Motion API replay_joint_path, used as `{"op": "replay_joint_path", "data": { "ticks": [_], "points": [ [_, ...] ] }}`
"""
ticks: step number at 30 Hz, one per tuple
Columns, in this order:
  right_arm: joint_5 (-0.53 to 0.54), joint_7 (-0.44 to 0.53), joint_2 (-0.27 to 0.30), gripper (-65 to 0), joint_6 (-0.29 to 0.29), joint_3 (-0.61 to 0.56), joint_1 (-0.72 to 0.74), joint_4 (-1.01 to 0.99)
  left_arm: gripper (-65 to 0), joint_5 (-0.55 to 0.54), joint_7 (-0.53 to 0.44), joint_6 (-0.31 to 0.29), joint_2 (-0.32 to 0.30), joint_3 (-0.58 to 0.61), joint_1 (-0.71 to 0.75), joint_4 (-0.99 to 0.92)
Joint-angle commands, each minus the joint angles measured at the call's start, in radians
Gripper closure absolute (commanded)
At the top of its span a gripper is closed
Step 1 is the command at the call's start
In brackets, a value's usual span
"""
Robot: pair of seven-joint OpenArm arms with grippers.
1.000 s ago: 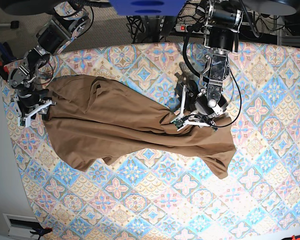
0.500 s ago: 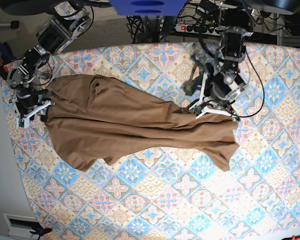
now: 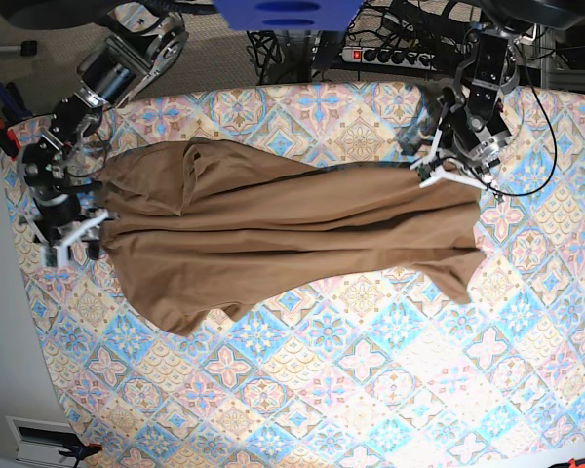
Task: Layout the t-shirt on the table in an organized manner, then fold the t-shirt properly
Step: 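Drag the shirt edge with the left gripper toward the robot base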
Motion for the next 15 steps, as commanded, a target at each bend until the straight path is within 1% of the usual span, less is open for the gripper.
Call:
{"op": "replay_joint_path", "data": {
  "ticks": [1,4,7,9,12,14,15],
  "points": [
    [0.022,0.022,0.012,-31.2,0.003,-0.041,0.005,0.011,0.0,0.011,0.001,0.005,-0.014,0.008,-0.002,0.015],
    [0.022,-0.007,0.012,-31.2,0.003,-0.169,-0.011,-0.003,0.0,0.011,0.004,0.005,-0.033,0.051,0.003,0.013],
    [0.022,-0.047,0.012,-31.2,0.003,-0.275,-0.011,-0.019,0.0,0.011,0.004,0.005,-0.077,0.104,0.035,0.013],
    [0.022,-0.070,0.012,-31.2,0.003,-0.334,-0.011,-0.071,0.0,0.012,0.005,0.005,-0.083,0.138,0.036,0.013],
    [0.022,-0.076,0.012,-31.2,0.003,-0.376,-0.011,-0.192,0.0,0.012,0.005,0.005,-0.083,0.152,0.055,0.013],
    [0.023,-0.070,0.012,-31.2,0.003,-0.363,0.001,-0.289,0.0,0.012,0.005,0.005,-0.090,0.152,0.084,0.013],
    [0.023,-0.070,0.012,-31.2,0.003,-0.363,0.022,-0.329,0.0,0.012,0.005,0.005,-0.113,0.157,0.104,0.013]
  ]
}}
